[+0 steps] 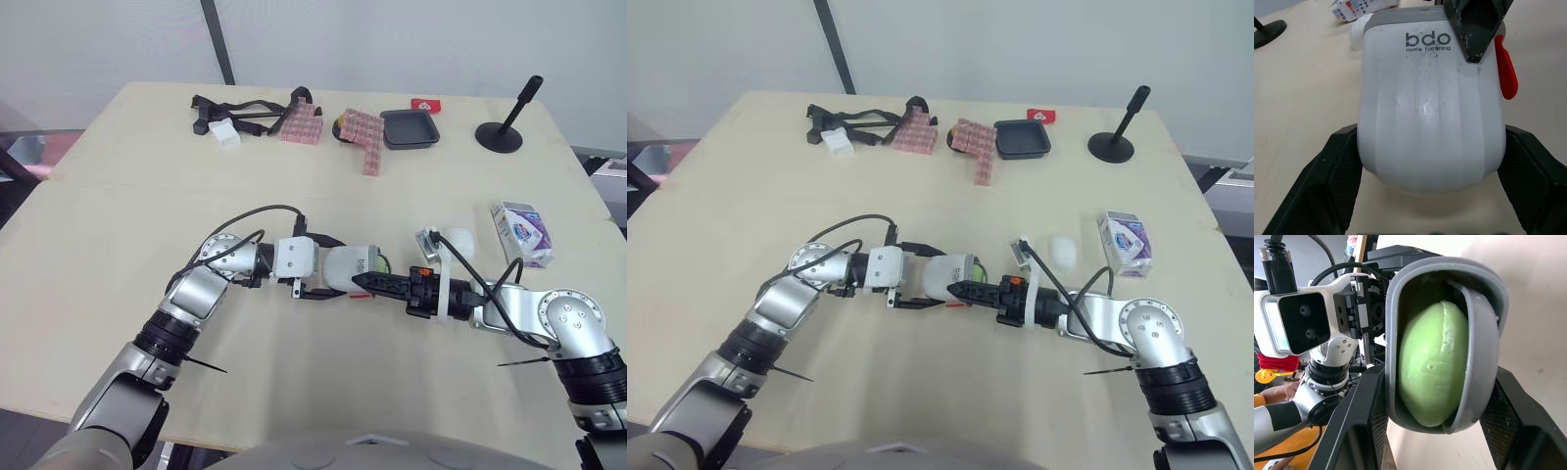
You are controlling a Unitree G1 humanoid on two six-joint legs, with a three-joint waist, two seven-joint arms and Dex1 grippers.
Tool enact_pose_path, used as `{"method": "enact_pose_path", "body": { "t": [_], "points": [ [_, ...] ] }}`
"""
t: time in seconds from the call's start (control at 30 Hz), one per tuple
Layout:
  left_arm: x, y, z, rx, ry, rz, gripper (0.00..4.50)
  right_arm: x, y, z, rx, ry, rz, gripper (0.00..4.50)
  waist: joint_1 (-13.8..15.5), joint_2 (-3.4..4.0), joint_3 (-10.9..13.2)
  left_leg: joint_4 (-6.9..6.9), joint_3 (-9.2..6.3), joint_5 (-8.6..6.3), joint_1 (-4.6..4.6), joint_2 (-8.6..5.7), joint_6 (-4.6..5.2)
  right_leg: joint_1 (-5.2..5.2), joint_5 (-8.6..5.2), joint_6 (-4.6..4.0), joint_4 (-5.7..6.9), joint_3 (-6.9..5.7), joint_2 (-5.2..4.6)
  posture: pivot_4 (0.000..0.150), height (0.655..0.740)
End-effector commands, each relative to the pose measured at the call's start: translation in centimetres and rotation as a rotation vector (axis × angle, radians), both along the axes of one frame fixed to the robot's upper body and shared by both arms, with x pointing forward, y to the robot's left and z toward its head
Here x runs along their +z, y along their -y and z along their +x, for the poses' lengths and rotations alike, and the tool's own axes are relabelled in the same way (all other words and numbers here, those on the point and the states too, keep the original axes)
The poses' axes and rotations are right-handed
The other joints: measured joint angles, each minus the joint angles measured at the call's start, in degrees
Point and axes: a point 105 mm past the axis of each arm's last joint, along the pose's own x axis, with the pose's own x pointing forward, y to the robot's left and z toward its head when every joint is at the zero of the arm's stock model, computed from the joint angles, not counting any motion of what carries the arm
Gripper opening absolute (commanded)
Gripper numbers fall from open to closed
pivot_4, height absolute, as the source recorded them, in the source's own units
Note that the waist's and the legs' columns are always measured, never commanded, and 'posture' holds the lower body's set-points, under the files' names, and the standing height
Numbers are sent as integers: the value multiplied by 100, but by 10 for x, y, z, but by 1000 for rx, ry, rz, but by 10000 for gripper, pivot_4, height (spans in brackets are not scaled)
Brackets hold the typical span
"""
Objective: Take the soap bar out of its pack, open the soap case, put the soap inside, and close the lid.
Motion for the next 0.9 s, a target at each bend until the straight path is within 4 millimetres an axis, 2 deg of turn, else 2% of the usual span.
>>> {"method": "enact_pose_path", "body": {
  "t": [0.03,0.27,0.33,0.63,0.9],
  "points": [
    [16,6,-2,-28,41,-46,36430,7,-4,-1,23,28,15,20541,0,0,0,0,0,0,0,0,0,0,0,0,0,0,0,1500,7374],
    [21,6,-3,-41,16,-75,36430,8,-4,-1,22,35,17,20541,-1,0,0,0,0,0,0,0,0,0,0,0,0,0,0,1500,7374],
    [24,5,-3,-48,-10,-97,44838,10,-4,0,18,38,23,20541,0,0,0,-1,0,0,0,0,0,0,0,0,0,0,0,1500,7374],
    [30,1,-4,-69,-59,-106,45000,9,-3,0,20,38,18,20539,-5,0,0,-3,0,0,1,0,0,0,0,0,-1,0,0,1500,7374],
    [37,-13,5,-6,-215,-119,45000,6,2,0,26,67,-34,20539,2,0,0,-4,0,0,1,0,-1,0,0,0,-3,0,0,1500,7374]
  ]
}}
